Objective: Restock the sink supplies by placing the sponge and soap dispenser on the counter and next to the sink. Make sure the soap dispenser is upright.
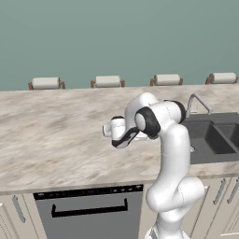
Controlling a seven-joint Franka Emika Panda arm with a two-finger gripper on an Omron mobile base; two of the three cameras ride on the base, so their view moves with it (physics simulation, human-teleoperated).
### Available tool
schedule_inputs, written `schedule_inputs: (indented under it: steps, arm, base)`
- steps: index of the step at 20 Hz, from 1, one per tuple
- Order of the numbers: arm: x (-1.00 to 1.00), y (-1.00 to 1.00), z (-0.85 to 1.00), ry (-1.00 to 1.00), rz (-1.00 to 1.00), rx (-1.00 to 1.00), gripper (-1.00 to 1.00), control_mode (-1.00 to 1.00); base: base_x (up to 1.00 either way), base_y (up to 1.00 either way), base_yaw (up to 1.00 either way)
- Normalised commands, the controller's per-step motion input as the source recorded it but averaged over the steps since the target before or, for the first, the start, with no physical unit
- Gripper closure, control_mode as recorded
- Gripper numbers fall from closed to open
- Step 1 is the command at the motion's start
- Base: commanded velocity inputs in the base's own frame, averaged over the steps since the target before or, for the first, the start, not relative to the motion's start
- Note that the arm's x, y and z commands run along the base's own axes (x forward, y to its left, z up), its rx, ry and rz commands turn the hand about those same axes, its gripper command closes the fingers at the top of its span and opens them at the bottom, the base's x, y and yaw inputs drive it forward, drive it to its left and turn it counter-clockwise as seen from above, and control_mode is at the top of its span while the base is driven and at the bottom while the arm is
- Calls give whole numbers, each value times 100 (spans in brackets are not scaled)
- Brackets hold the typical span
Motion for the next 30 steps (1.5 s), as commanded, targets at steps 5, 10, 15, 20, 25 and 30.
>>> schedule_inputs:
  steps: [5, 10, 15, 20, 25, 30]
  arm:
    - [-1, 38, 7, -3, 0, 1, -100, -100]
    - [-54, 37, 33, -16, 0, 0, -100, -100]
    - [-100, 25, 57, -29, -6, 0, -100, -100]
    - [-100, 19, 54, -31, -11, 5, -100, -100]
    - [-100, 2, 58, -38, -8, 13, -100, -100]
    - [-100, 0, 61, -45, -4, 16, -100, -100]
  base:
    - [0, 0, 0]
    - [0, 0, 0]
    - [0, 0, 0]
    - [0, 0, 0]
    - [0, 0, 0]
    - [0, 0, 0]
